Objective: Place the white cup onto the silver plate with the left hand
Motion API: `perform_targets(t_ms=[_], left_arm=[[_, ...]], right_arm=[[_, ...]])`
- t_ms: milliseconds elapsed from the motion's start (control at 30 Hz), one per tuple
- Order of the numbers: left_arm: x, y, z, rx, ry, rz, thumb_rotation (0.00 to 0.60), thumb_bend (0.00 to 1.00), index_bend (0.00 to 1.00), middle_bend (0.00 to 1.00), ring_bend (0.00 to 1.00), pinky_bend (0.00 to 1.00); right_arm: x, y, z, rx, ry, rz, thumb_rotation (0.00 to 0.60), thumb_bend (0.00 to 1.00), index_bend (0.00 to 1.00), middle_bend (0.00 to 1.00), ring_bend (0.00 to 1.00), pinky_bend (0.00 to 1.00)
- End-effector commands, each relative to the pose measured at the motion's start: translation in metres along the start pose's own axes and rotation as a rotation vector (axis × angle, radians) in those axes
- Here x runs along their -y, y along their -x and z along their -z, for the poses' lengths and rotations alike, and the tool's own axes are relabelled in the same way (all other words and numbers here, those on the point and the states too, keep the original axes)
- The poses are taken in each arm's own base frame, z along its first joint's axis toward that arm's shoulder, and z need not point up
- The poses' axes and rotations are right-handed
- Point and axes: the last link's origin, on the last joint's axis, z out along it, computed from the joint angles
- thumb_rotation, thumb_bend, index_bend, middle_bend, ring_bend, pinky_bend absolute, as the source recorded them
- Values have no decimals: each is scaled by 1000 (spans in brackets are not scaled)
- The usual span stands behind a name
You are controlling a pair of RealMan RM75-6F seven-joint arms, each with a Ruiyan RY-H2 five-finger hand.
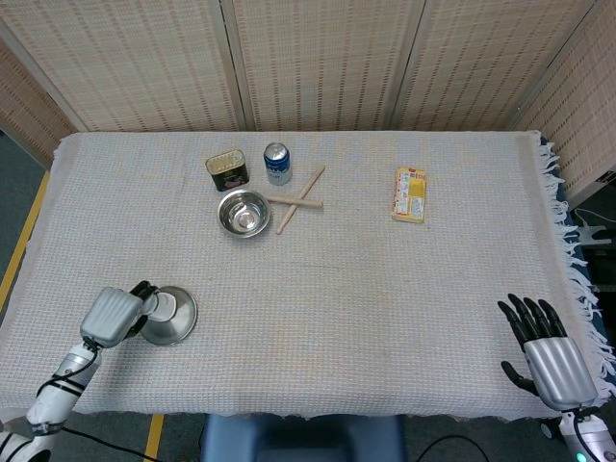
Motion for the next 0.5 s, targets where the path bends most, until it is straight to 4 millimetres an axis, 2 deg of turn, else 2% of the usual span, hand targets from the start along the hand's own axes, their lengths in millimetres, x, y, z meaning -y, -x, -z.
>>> perform_targets(t_ms=[33,367,500], left_arm=[[0,2,-1,10,-9,6,600,480,536,716,777,961],[-14,-9,19,118,136,158,600,491,536,717,777,957],[-11,-12,16,112,140,156,600,493,535,717,777,956]], right_arm=[[0,0,0,-1,1,0,600,153,0,0,0,0],[0,0,-1,2,1,0,600,153,0,0,0,0],[0,0,0,2,1,-1,600,153,0,0,0,0]])
